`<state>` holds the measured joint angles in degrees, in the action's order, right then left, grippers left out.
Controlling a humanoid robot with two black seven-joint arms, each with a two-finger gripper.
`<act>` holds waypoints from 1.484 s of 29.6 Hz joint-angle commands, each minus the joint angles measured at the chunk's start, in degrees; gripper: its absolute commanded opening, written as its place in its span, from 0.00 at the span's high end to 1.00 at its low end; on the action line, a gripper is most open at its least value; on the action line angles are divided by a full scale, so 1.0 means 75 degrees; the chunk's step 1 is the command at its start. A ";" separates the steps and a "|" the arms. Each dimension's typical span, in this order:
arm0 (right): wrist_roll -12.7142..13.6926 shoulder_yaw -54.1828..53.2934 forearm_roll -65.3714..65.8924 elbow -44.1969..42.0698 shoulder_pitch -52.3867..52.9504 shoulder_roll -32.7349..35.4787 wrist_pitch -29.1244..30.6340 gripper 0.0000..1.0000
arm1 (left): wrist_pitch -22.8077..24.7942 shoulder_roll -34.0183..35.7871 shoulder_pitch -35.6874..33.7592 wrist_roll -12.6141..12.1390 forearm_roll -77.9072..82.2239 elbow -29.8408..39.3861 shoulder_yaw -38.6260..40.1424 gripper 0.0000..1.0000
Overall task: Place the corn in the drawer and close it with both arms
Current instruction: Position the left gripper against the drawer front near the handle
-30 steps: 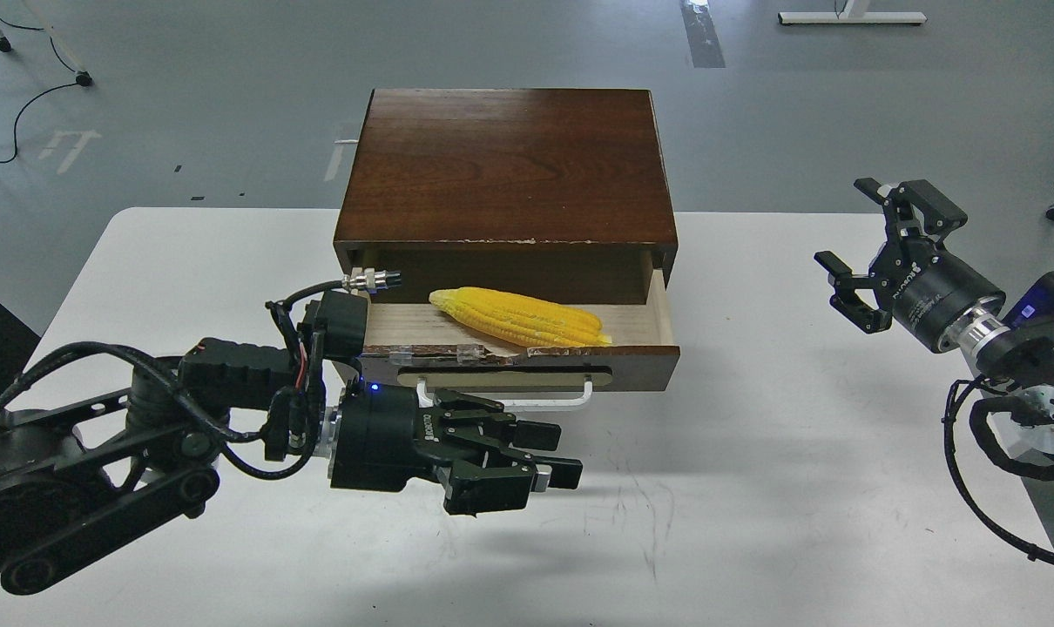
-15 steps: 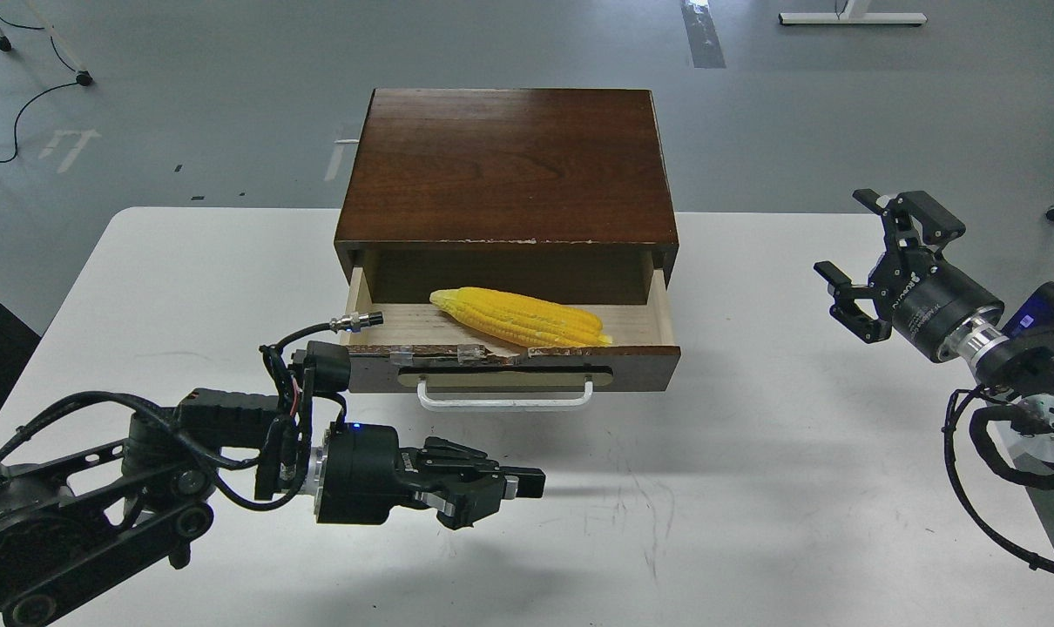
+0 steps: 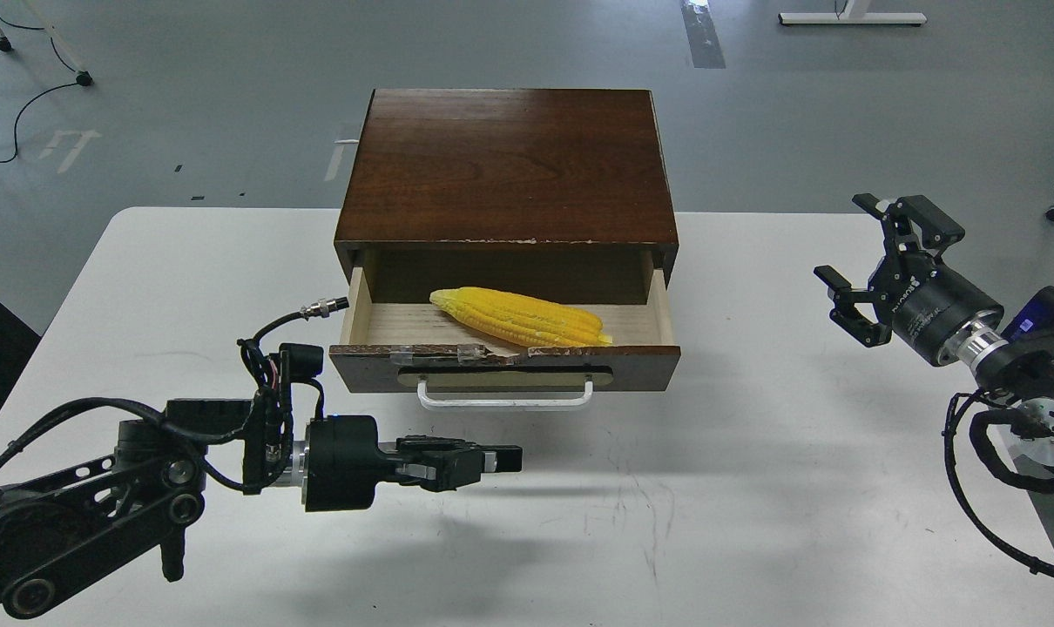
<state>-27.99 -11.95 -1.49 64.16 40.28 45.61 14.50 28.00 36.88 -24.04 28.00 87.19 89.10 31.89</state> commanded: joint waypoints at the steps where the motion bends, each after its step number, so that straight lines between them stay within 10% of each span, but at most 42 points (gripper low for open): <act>1: -0.0001 0.0000 0.0011 0.0000 -0.0004 0.0000 0.0000 0.03 | 0.0000 -0.0089 -0.0005 0.0000 -0.0012 -0.0114 0.0001 1.00; 44: -0.0001 0.0011 0.0012 0.0035 -0.0133 -0.0011 0.0012 0.03 | 0.0000 -0.0288 -0.0122 0.0000 -0.0726 -0.0864 0.0365 1.00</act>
<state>-28.00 -11.86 -1.40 64.41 39.31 45.53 14.60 28.00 35.06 -24.91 28.00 82.23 82.74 34.30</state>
